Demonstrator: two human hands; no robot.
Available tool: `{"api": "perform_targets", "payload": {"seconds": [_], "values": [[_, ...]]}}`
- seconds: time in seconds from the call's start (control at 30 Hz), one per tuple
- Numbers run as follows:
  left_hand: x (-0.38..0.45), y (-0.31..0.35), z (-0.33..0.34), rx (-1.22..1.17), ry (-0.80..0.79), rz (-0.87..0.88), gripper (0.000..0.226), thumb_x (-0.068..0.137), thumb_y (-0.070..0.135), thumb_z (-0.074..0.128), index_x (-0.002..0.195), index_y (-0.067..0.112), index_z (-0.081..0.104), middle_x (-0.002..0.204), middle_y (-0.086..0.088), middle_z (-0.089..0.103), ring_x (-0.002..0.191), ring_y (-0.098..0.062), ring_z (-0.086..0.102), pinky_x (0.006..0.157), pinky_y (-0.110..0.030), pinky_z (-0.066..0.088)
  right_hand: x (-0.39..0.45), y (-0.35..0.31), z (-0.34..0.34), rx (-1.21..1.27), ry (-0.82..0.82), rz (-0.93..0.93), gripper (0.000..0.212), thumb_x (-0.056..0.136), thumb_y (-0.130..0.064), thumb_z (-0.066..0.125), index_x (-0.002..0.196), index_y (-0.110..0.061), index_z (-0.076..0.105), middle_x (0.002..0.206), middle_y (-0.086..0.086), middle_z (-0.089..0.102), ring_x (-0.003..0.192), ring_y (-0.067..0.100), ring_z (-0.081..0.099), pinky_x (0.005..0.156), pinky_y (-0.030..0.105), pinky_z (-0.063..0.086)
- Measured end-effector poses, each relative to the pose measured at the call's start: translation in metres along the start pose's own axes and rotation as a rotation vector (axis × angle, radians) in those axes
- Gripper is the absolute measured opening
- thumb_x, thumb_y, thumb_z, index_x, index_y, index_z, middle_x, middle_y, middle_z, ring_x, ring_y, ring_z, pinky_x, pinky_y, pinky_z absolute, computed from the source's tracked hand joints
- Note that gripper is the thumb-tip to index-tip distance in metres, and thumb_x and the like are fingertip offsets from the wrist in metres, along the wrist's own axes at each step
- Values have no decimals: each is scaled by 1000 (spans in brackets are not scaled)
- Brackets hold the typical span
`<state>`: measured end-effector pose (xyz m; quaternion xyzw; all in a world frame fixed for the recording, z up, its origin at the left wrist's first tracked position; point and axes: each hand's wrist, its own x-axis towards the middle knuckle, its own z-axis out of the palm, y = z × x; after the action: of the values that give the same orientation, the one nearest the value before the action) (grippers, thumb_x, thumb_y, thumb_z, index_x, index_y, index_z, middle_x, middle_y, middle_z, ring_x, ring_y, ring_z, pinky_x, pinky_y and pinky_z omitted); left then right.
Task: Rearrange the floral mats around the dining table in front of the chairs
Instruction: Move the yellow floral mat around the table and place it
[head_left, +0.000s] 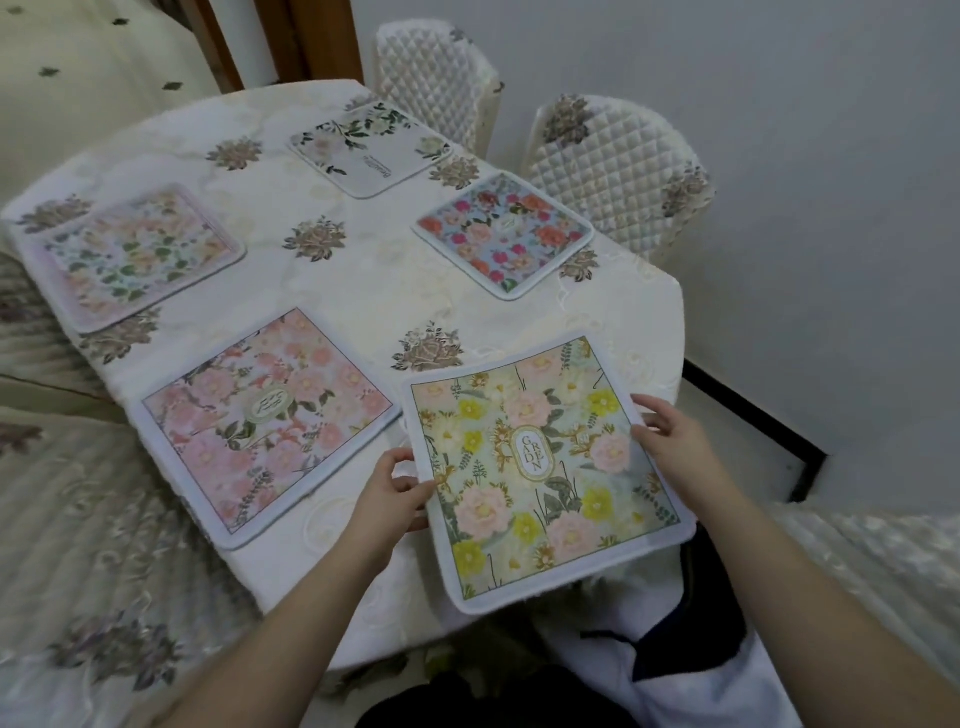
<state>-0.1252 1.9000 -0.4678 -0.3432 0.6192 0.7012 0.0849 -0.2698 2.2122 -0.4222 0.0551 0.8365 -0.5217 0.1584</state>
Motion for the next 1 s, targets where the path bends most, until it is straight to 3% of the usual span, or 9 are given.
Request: {"api": "perform_targets", "payload": {"seconds": [0.2,0.3,0.4,0.63,0.83,1.0], "values": [[13,-3,20,-51,86,-66,31,90,7,65,113,21,49,100,-18,72,77,-31,75,64,-43,61,64,-8,5,-130,-64,-46,35,96,-13,57,129,-23,60,112,6,66,96,23,65,82,39,54],[16,-8,37,-66,142,-90,30,90,5,61,113,21,49,96,-15,75,79,-32,75,70,-50,61,98,-13,6,-242,-100,-105,34,95,-13,59,128,-22,61,110,5,62,89,19,62,78,32,48],[20,-11,55,-98,186,-105,29,90,4,60,111,20,50,89,-11,76,76,-30,75,64,-43,62,128,-15,3,-328,-132,-143,32,95,-14,59,126,-23,63,108,5,63,92,23,62,81,33,49],[24,-26,77,-130,265,-89,27,91,7,65,109,22,52,96,-14,74,86,-29,74,76,-45,61,168,-16,7,-343,-210,-183,31,96,-14,58,124,-23,64,101,5,62,87,21,60,77,33,48],[29,-32,82,-117,318,-115,28,90,6,67,108,21,53,95,-15,73,88,-30,73,78,-45,61,185,-6,19,-325,-250,-165,31,95,-9,58,125,-18,65,97,5,60,89,20,58,86,37,48],[31,-28,84,-14,388,-120,30,89,6,69,114,16,54,95,-19,70,81,-30,71,56,-26,55,192,9,22,-334,-245,-156,31,95,-10,59,124,-18,64,100,3,62,93,20,59,84,30,46]]}}
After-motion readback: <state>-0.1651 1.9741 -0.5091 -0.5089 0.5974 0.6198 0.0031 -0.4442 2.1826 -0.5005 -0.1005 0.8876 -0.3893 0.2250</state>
